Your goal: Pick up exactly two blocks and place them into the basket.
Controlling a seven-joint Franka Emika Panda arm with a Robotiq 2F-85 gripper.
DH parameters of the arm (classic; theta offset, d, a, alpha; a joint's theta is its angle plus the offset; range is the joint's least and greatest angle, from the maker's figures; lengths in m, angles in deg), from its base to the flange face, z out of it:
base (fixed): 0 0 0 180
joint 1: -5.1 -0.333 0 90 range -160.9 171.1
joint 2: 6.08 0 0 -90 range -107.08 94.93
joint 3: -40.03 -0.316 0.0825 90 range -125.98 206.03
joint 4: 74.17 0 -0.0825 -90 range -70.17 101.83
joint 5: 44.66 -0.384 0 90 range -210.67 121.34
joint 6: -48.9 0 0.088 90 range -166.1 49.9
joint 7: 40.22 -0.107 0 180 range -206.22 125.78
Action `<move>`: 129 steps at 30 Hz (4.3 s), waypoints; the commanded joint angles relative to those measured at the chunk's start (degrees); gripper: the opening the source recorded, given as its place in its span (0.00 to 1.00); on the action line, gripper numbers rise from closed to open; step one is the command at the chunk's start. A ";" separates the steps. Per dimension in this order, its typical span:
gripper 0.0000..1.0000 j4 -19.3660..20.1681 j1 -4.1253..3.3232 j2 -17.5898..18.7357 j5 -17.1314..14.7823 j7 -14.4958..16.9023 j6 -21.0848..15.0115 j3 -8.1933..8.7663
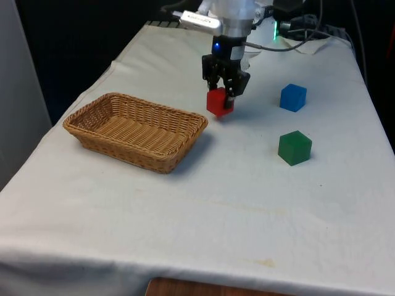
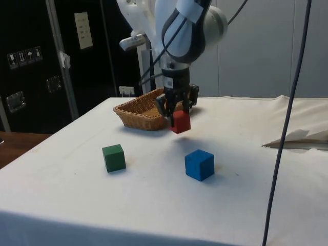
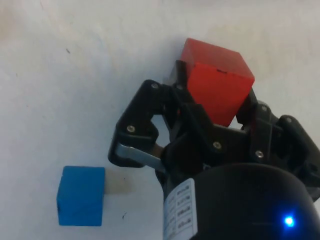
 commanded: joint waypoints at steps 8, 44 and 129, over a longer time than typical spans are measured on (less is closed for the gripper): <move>0.00 -2.06 0.63 -3.21 0.63 4.64 3.50 2.46; 0.00 -18.85 6.53 -1.95 -3.78 17.30 20.05 6.82; 1.00 -32.43 11.40 35.07 -43.09 50.42 26.81 19.42</move>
